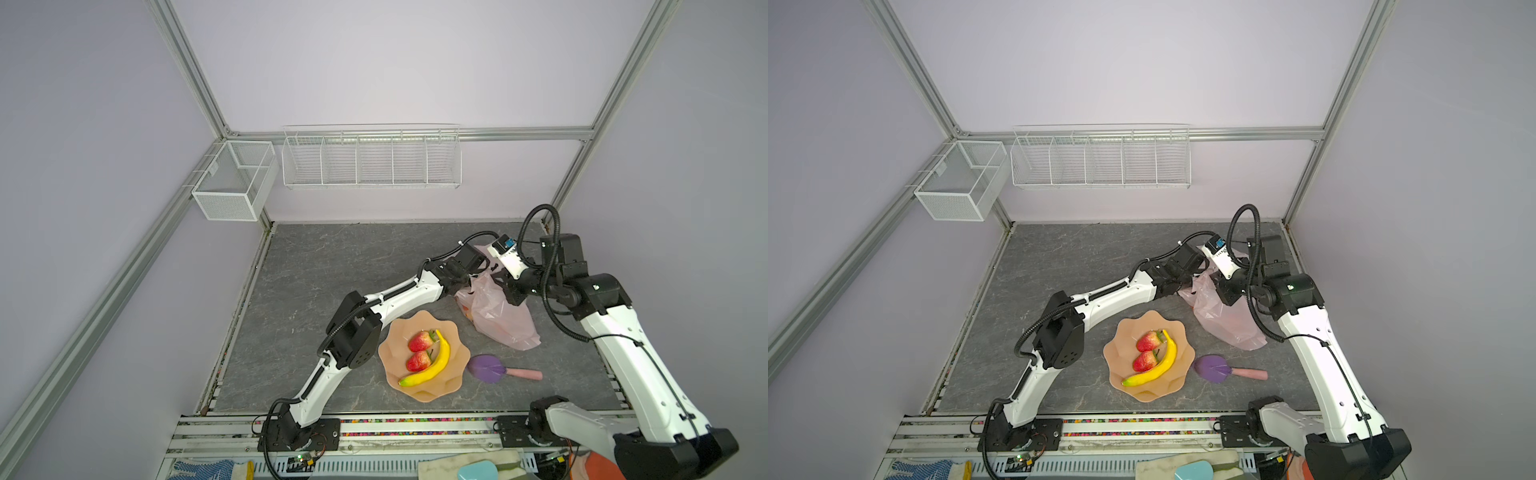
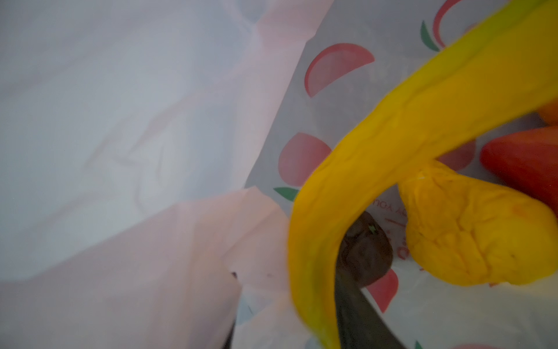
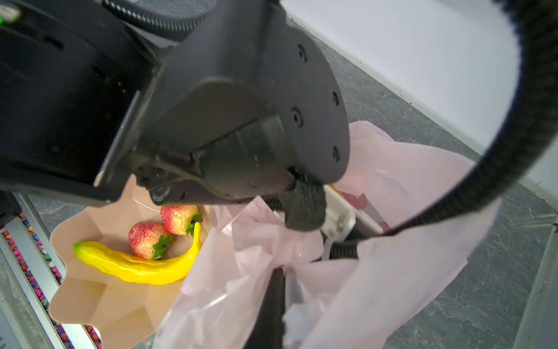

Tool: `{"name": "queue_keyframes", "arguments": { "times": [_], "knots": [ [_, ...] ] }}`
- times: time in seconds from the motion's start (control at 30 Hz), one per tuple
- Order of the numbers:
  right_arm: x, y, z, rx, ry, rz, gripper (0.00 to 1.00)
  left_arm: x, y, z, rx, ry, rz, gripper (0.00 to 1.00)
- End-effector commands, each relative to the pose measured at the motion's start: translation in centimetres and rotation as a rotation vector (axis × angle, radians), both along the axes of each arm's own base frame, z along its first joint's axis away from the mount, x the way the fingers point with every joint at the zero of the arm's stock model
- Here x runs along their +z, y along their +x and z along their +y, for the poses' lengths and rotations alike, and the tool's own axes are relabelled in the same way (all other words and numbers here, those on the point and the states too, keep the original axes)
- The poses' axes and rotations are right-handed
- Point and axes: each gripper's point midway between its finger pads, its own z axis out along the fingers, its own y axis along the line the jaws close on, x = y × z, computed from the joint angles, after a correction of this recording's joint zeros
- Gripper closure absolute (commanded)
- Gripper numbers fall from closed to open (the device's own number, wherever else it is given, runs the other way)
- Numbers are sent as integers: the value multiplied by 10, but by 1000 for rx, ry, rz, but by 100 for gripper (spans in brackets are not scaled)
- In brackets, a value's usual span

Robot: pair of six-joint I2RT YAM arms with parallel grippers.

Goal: Place the fruits into the plastic bag
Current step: Place the fruit in the plastic bag, then pick up the fruit from the plate.

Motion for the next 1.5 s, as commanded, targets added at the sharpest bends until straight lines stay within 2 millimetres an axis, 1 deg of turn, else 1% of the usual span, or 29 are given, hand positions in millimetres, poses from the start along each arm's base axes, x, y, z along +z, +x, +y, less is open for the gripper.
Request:
{"name": "queue_keyframes", "arguments": {
  "times": [0.0, 0.07, 0.1, 0.13, 0.17, 0.3, 0.37, 0.5, 0.57, 0.67, 0.87, 0.97, 1.1, 1.17, 1.23, 1.3, 1.37, 1.47],
  "knots": [
    [4, -2, 7, 49, 19, -40, 93, 28, 6, -19, -32, -121, -126, 27],
    [3, -2, 7, 48, 19, -37, 93, 40, 7, -22, -17, -180, -144, 21],
    [3, -1, 8, 48, 19, -40, 93, 47, 7, -22, -7, -205, -153, 16],
    [3, -1, 7, 46, 17, -41, 94, 51, 7, -20, 2, -220, -162, 6],
    [3, -1, 7, 45, 16, -41, 93, 55, 7, -17, 8, -225, -175, 1],
    [5, 1, 7, 37, 29, -49, 93, 68, 9, 6, 59, -211, -221, 1],
    [6, 2, 8, 34, 33, -52, 93, 72, 14, 24, 112, -194, -245, 1],
    [4, 2, 8, 33, 38, -41, 93, 75, 22, 69, 230, -160, -242, 1],
    [4, 1, 9, 37, 46, -44, 93, 77, 22, 90, 281, -160, -247, 1],
    [3, 1, 10, 38, 55, -47, 93, 74, 18, 118, 329, -169, -250, 1],
    [1, -1, 13, 46, 73, -22, 94, 77, 11, 171, 456, -207, -201, 1],
    [3, -3, 13, 38, 83, -23, 93, 84, -1, 193, 519, -240, -153, 1],
    [5, -2, 11, 27, 80, -28, 93, 94, -34, 208, 548, -366, 16, 1],
    [5, -1, 11, 23, 78, -25, 93, 100, -48, 216, 568, -441, 71, 1],
    [4, -2, 11, 24, 79, -20, 94, 100, -68, 219, 553, -497, 168, 1],
    [3, -2, 12, 23, 81, -16, 94, 95, -87, 219, 557, -519, 287, 1],
    [2, -2, 11, 19, 79, -10, 93, 81, -104, 220, 576, -495, 396, 1],
    [0, -3, 11, 15, 76, -1, 93, 52, -127, 218, 596, -414, 560, 0]
  ]
}}
